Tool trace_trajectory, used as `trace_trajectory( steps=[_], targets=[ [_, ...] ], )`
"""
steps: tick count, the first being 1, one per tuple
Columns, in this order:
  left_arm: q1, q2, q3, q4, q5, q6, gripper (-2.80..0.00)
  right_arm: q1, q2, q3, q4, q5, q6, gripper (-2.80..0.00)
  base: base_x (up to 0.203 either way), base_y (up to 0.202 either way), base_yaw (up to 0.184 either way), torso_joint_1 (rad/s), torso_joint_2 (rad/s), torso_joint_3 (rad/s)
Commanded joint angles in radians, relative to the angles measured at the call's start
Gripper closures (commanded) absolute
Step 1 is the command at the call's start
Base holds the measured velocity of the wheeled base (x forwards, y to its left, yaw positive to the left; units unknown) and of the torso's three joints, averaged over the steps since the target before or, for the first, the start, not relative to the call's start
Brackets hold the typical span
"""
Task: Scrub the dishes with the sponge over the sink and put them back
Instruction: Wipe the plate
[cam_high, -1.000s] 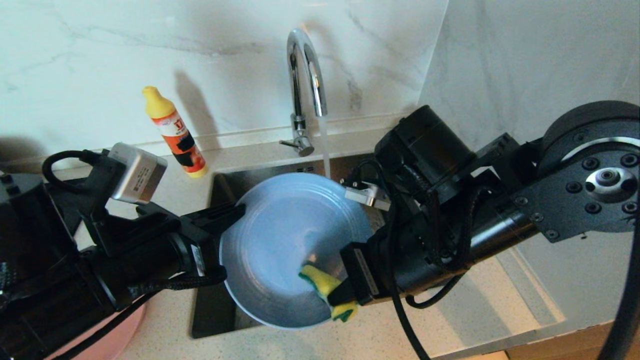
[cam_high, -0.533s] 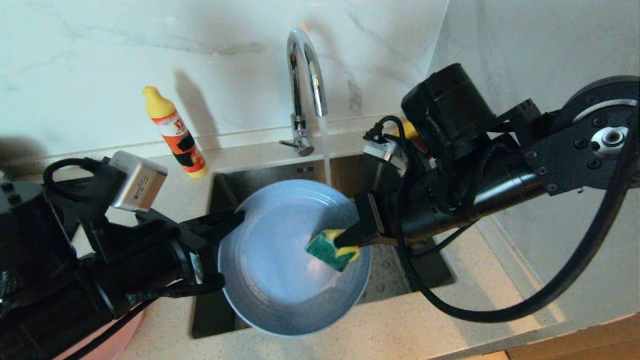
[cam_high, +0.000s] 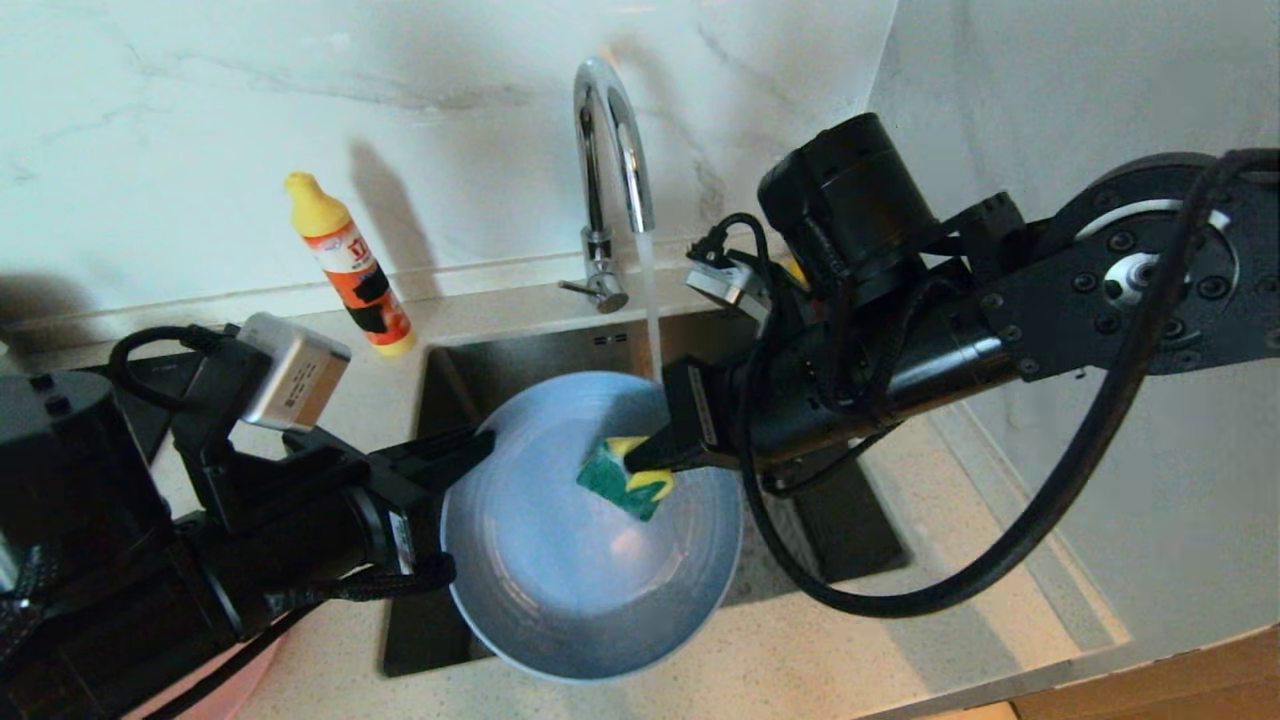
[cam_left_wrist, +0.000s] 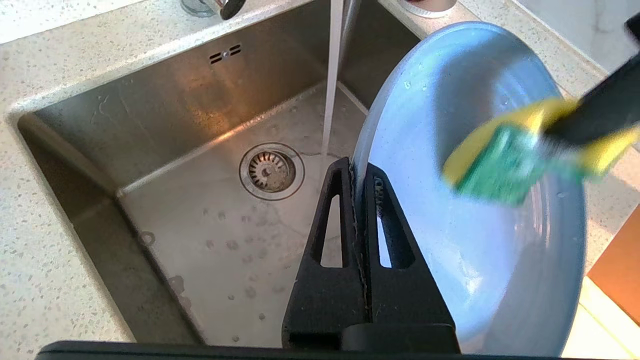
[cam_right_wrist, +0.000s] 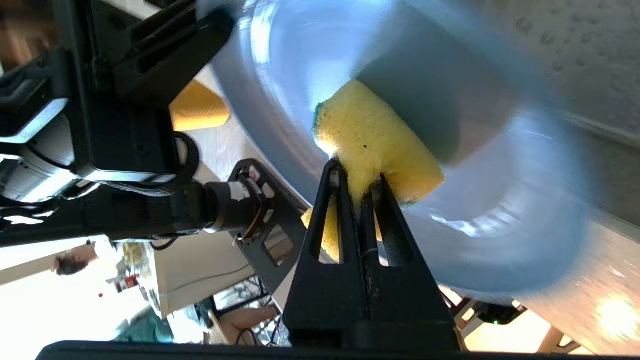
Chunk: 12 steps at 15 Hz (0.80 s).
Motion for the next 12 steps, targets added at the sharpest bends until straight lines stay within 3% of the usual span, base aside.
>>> trace_trajectory(
  steps=[1,7,12],
  targets=[
    [0.001,0.007,-0.001,-0.005,0.001,0.0,0.0,0.042,0.05,-0.038,0.005,0.001,0.003,0.0,0.0,0.0,0.0,0.0,0.0,0.0],
    [0.001,0.001,0.002,-0.005,0.002,0.002,0.0,0.132,0.081,-0.058,0.023,-0.001,0.003,0.0,0.0,0.0,0.0,0.0,0.0,0.0],
    [0.001,-0.007,0.006,-0.005,0.005,0.002,0.0,0.145,0.098,-0.043,0.063,-0.006,0.003,0.0,0.0,0.0,0.0,0.0,0.0,0.0]
  ],
)
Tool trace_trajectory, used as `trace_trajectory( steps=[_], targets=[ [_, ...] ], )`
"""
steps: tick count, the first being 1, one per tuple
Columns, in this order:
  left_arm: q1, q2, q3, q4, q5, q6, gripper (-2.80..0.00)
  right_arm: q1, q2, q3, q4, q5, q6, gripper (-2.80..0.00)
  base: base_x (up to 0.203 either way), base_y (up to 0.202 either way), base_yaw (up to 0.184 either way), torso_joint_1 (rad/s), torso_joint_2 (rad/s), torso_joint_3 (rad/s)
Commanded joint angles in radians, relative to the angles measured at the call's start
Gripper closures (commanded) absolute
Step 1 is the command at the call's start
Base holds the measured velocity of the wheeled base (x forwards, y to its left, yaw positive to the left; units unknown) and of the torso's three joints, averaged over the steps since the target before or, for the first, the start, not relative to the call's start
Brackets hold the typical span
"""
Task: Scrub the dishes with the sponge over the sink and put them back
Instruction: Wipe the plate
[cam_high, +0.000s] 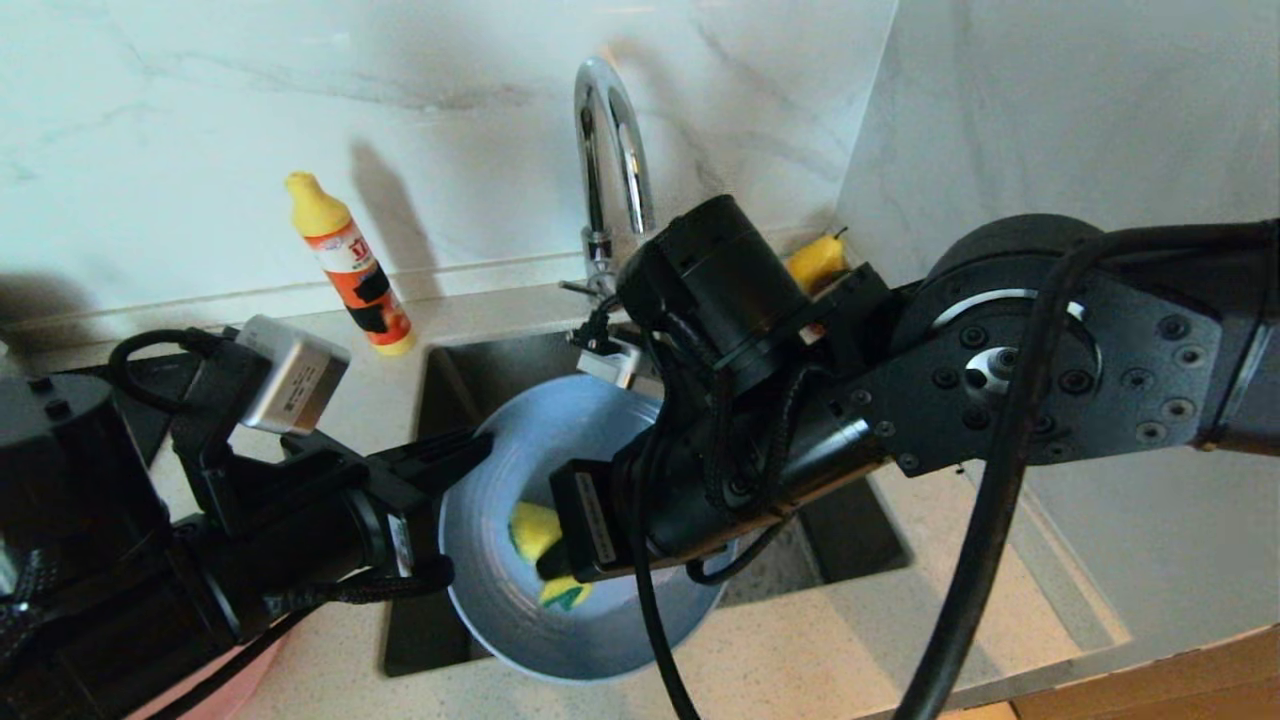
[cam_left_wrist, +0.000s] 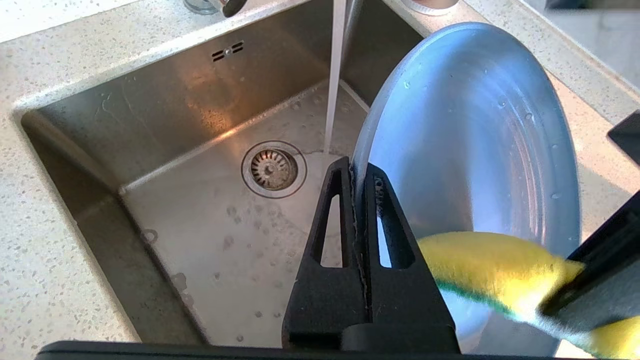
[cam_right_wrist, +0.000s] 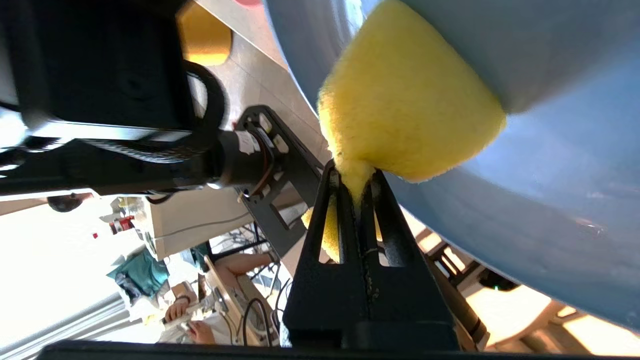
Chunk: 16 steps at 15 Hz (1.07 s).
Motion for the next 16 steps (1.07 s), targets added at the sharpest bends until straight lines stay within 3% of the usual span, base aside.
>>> trace_trajectory(
  steps=[1,3,11,16],
  targets=[
    [0.0,-0.003,-0.006,-0.005,0.001,0.0,0.0,0.001,0.017,0.004,0.033,-0.03,0.002,0.0,0.0,0.0,0.0,0.0,0.0,0.0],
    [0.0,0.0,-0.014,-0.005,0.002,-0.005,0.0,0.0,0.033,0.016,0.06,-0.113,0.003,0.0,0.0,0.0,0.0,0.0,0.0,0.0],
    [0.003,0.003,-0.014,-0.005,0.002,-0.023,0.0,-0.017,-0.108,0.142,0.066,-0.109,-0.002,0.0,0.0,0.0,0.0,0.0,0.0,0.0],
    [0.003,0.004,-0.015,-0.005,0.002,-0.027,0.0,-0.085,-0.208,0.194,0.083,-0.03,0.001,0.0,0.0,0.0,0.0,0.0,0.0,0.0]
  ],
)
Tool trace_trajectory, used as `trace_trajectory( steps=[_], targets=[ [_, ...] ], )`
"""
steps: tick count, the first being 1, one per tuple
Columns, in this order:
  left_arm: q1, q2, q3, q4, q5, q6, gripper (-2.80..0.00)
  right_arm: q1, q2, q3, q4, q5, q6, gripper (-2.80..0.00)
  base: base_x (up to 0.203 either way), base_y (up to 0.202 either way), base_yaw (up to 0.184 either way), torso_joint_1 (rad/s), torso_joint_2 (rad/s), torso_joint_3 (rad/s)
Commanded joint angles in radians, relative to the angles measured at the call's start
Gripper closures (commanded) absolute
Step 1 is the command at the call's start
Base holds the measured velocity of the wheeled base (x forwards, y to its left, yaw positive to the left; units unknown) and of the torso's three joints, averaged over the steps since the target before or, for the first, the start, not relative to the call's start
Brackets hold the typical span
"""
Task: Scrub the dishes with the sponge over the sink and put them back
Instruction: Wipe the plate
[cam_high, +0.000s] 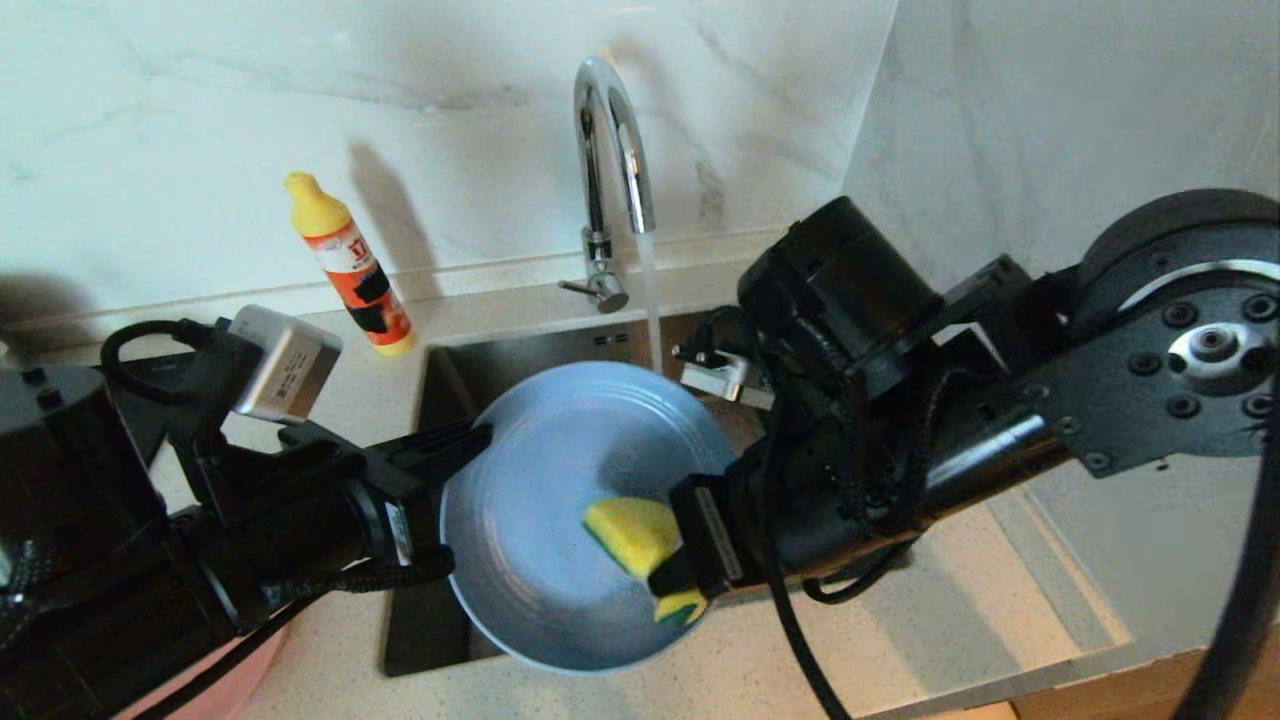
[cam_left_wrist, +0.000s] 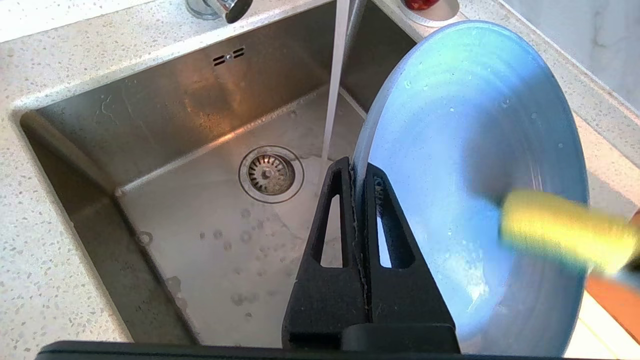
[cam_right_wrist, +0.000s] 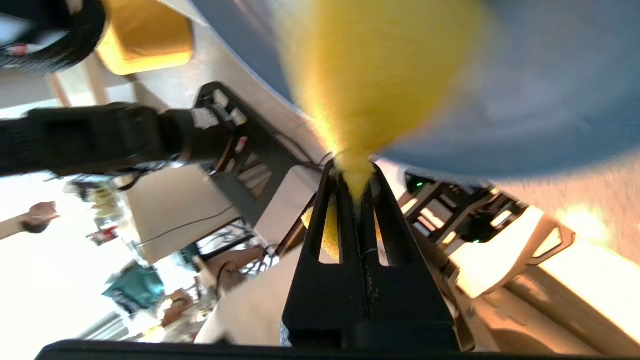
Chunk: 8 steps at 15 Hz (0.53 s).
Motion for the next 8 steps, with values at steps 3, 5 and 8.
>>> trace_trajectory(
  steps=[3,5,8],
  targets=[
    [0.0,0.002,0.0,-0.004,0.002,-0.003,0.0,-0.059,-0.063,0.034,0.046,0.055,0.004,0.0,0.0,0.0,0.0,0.0,0.0,0.0],
    [0.0,0.0,0.006,-0.004,0.002,-0.021,0.0,-0.075,-0.062,0.052,0.046,0.095,0.006,0.0,0.0,0.0,0.0,0.0,0.0,0.0],
    [0.002,0.006,0.007,-0.006,0.003,-0.023,0.0,-0.066,-0.033,0.027,0.039,0.118,0.006,0.0,0.0,0.0,0.0,0.0,0.0,0.0]
  ],
)
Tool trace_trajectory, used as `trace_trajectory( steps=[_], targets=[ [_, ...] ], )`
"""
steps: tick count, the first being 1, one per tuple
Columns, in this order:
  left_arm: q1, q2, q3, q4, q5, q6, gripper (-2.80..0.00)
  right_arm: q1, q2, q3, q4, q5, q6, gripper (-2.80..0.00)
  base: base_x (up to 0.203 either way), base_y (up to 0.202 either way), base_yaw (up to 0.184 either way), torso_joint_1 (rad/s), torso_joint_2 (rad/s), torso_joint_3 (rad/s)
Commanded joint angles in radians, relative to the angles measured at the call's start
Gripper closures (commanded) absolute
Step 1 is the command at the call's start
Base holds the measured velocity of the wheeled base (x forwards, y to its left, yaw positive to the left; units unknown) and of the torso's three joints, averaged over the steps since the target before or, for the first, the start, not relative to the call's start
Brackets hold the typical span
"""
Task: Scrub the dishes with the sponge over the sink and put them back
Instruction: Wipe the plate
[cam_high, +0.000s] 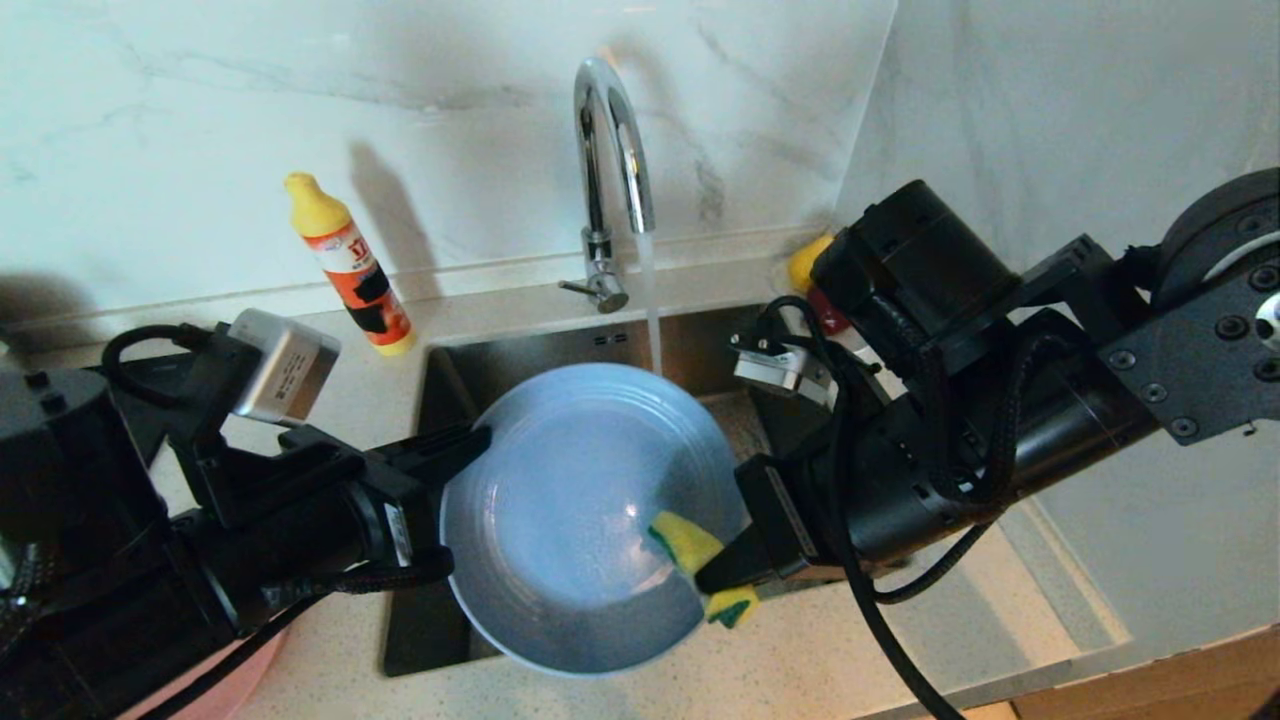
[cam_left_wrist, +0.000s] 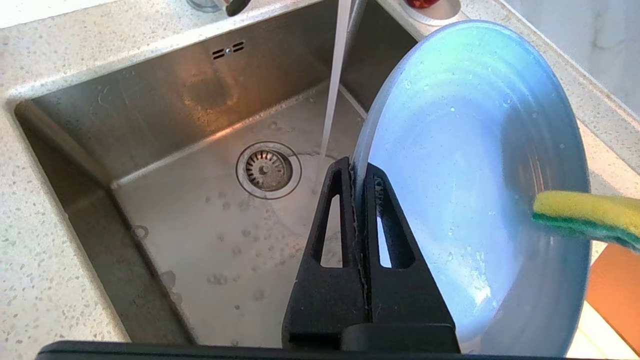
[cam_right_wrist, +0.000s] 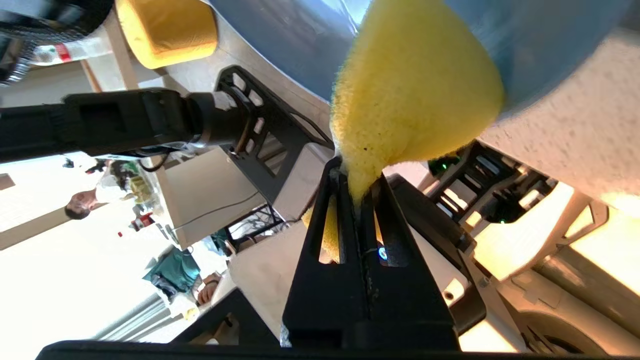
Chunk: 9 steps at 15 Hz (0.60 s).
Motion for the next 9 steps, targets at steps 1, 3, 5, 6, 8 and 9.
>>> trace_trajectory(
  steps=[1,3,5,6,8,9],
  targets=[
    [0.0,0.01,-0.002,-0.004,0.0,0.0,0.0,0.016,0.036,-0.026,-0.002,0.013,0.004,0.0,0.0,0.0,0.0,0.0,0.0,0.0],
    [0.0,0.015,-0.01,-0.004,0.0,0.001,0.0,0.046,0.084,-0.063,-0.001,0.014,0.007,0.0,0.0,0.0,0.0,0.0,0.0,0.0],
    [0.002,0.015,-0.006,-0.006,0.001,0.001,0.0,0.069,0.117,-0.112,0.002,0.014,0.009,0.0,0.0,0.0,0.0,0.0,0.0,0.0],
    [0.005,0.016,-0.006,-0.006,0.001,0.001,0.0,0.079,0.13,-0.135,0.004,0.014,0.012,0.0,0.0,0.0,0.0,0.0,0.0,0.0],
    [0.008,0.013,-0.01,-0.006,0.0,0.001,0.0,0.1,0.155,-0.158,0.005,0.014,0.014,0.0,0.0,0.0,0.0,0.0,0.0,0.0],
    [0.008,0.013,-0.009,-0.006,0.0,0.001,0.0,0.109,0.163,-0.16,0.005,0.014,0.014,0.0,0.0,0.0,0.0,0.0,0.0,0.0]
  ],
)
